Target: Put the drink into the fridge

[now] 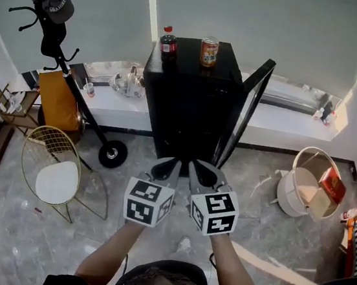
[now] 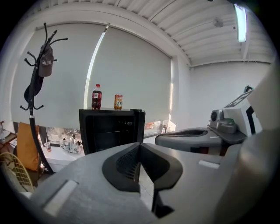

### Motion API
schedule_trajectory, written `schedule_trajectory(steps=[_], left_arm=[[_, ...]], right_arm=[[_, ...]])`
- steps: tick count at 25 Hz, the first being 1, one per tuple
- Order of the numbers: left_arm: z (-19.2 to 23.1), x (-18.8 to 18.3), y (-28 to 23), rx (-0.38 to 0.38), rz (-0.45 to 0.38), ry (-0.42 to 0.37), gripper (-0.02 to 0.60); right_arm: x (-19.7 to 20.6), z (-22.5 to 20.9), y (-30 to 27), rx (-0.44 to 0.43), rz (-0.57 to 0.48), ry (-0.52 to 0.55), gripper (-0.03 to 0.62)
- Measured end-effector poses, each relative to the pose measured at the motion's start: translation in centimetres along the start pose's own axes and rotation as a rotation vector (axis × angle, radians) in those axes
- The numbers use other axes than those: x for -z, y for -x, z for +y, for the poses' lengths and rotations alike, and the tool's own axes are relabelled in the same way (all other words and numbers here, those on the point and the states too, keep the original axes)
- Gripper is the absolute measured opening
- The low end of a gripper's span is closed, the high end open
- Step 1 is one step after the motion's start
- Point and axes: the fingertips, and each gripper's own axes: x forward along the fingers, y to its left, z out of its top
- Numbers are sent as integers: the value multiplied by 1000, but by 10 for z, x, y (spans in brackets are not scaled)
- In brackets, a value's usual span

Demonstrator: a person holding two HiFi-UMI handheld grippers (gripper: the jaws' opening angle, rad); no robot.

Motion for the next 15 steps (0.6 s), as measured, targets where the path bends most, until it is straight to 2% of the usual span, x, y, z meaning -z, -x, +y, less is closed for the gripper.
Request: schedule_trajectory(steps=[9, 15], left_arm=[[-3, -29, -70, -51, 16, -13, 5], [0, -41, -90, -79, 13, -12, 5]], right_arm=[[-18, -68, -30, -61, 2, -1, 0], [-27, -88, -40, -90, -4, 5, 0]])
